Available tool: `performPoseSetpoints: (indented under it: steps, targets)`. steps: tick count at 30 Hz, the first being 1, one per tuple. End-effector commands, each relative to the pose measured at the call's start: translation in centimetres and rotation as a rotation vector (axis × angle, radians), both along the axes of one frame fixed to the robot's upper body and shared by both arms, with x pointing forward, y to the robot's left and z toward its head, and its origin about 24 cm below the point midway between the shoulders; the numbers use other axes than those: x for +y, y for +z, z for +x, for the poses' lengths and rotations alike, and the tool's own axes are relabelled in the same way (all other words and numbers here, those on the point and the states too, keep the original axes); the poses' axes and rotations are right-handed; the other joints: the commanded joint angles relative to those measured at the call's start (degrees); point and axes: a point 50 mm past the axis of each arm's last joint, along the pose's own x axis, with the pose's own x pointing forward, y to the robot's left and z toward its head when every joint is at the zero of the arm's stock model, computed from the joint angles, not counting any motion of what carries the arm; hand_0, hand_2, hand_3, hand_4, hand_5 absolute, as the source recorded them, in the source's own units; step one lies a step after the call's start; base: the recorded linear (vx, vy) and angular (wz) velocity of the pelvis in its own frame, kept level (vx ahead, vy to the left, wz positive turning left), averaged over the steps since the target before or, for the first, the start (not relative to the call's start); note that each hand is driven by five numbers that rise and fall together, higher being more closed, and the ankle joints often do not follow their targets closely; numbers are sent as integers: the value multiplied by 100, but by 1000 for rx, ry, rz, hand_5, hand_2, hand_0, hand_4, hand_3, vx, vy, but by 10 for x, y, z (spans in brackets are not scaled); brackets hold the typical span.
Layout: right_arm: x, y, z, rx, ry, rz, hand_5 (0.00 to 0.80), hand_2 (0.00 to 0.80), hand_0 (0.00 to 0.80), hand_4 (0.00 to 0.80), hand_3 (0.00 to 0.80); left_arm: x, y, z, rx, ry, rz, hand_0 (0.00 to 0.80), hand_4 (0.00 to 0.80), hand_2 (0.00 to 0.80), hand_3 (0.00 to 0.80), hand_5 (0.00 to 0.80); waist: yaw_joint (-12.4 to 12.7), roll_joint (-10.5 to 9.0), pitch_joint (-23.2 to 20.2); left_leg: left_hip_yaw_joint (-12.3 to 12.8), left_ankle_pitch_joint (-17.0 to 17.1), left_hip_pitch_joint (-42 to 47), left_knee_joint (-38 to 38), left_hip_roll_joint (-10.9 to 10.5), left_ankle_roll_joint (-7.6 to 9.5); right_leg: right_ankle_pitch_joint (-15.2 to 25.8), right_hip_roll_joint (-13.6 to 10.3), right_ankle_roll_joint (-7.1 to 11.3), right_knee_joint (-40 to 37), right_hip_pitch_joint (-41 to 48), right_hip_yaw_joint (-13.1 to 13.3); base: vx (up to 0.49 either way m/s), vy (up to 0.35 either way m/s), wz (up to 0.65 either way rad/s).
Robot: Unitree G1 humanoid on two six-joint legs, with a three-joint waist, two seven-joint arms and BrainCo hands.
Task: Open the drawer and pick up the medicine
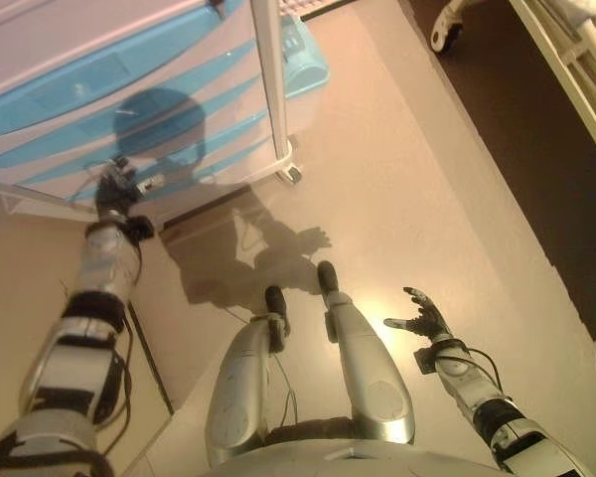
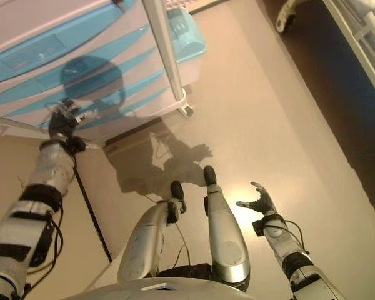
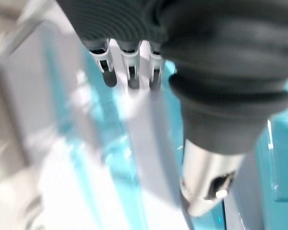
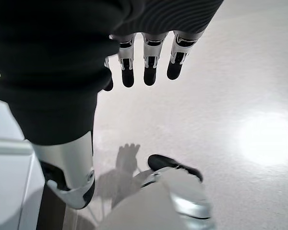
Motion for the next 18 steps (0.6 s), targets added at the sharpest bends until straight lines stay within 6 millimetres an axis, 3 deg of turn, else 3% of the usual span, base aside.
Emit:
performPoseSetpoints:
  steps: [1,8,13,18]
  targets:
    - [-11,-14,-22,85,-31,5,0,0,0,0,0,-4,-30,-27,4,-48,-53,0,0,0,0,0,288,95,-871,-274,-108,531,-797,-285,-95,-670,79,14,231,428,-236,109,-80,27]
    - [-18,-41,-65,279,-62,46,0,0,0,0,0,-28,-118,-97,345,-140,-150,0,0,0,0,0,537,169,-1761,-636,317,1280,-1790,-128,-332,-732,191,-53,-382,1341,-653,101,-85,34]
    - [-19,-58,-93,402,-153,143,0,0,0,0,0,-38,-154,-138,523,-130,-153,0,0,0,0,0,661,167,-2183,-660,357,1519,-1968,-88,-419,-722,191,-86,-757,1735,-912,45,-38,31]
    - [-13,-68,-106,472,-261,300,0,0,0,0,0,-44,-176,-170,656,-87,-178,0,0,0,0,0,698,143,-2476,-645,280,1698,-1980,-81,-419,-768,186,-101,-865,1967,-985,13,-17,17]
